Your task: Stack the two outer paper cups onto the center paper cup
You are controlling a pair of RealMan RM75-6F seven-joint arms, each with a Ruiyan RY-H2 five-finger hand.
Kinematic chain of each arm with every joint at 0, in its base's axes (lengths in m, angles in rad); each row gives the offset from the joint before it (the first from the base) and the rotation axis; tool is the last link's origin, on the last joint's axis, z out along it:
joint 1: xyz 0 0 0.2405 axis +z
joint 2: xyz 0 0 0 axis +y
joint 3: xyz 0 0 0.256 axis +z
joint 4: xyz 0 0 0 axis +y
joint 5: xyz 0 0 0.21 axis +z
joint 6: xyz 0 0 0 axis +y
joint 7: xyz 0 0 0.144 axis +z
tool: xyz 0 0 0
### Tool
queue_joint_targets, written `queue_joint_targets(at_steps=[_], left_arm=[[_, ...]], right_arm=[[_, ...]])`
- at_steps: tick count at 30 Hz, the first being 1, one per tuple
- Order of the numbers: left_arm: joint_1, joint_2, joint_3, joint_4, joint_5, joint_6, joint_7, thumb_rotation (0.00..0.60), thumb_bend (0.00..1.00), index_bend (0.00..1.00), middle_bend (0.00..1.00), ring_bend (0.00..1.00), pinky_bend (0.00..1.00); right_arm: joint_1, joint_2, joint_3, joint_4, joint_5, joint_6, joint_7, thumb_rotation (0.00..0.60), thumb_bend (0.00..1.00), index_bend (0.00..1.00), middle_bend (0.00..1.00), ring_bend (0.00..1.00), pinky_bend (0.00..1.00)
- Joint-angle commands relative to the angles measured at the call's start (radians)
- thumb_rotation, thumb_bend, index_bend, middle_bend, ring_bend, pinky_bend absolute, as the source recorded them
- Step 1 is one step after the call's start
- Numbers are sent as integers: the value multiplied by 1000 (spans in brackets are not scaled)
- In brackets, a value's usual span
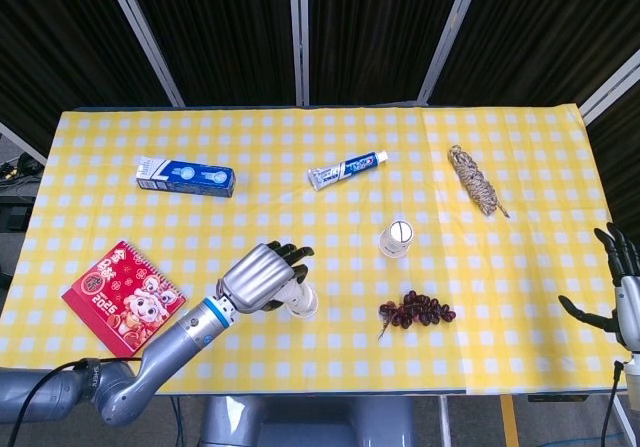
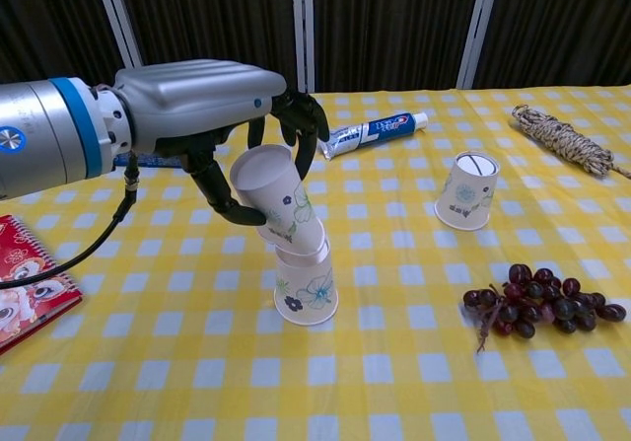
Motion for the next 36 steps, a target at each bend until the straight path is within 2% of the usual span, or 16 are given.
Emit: queue_joint_targets(at_steps=[1,7,9,11,13,17,26,31,36], left_arm=[[-2,1,2,1,0,-2,2,600,274,487,171,246,379],[-7,0,6,-6,-6,-9,4,600,272,473,171,240,372],[-9,-1,8,-7,-10,-12,6,600,254,444,139,213,344],[-13,-1,9,-7,-20,-19,11,600,192,339,46,137,277],[-18,0,13,-6,-34,-31,21,600,144,247,2,62,207],[-32,2,19,-9,-78,-47,61,600,125,154,0,0,100],[-37,7,17,-25,-128,-21,99,600,124,120,0,0,72],[8,30,37,-48,-91,43,69,600,123,91,0,0,53],[141,73,114,-45,31,220,8,600,123,44,0,0,2]], right_arm=[[0,0,-1,-1,-2,0,-2,600,56,77,0,0,0],[-1,-1,0,-1,-1,3,-4,600,56,67,0,0,0],[-2,0,2,-1,1,3,-3,600,56,67,0,0,0],[-2,0,2,-1,2,2,-2,600,56,66,0,0,0],[-2,1,3,-1,2,2,-1,600,56,66,0,0,0],[-3,1,4,-1,5,2,0,600,57,66,0,0,0],[-3,4,1,-3,2,-2,0,600,56,66,0,0,0],[-1,3,-2,1,3,-11,1,600,56,67,0,0,0],[8,-4,-8,13,2,-33,-11,600,57,66,0,0,0]])
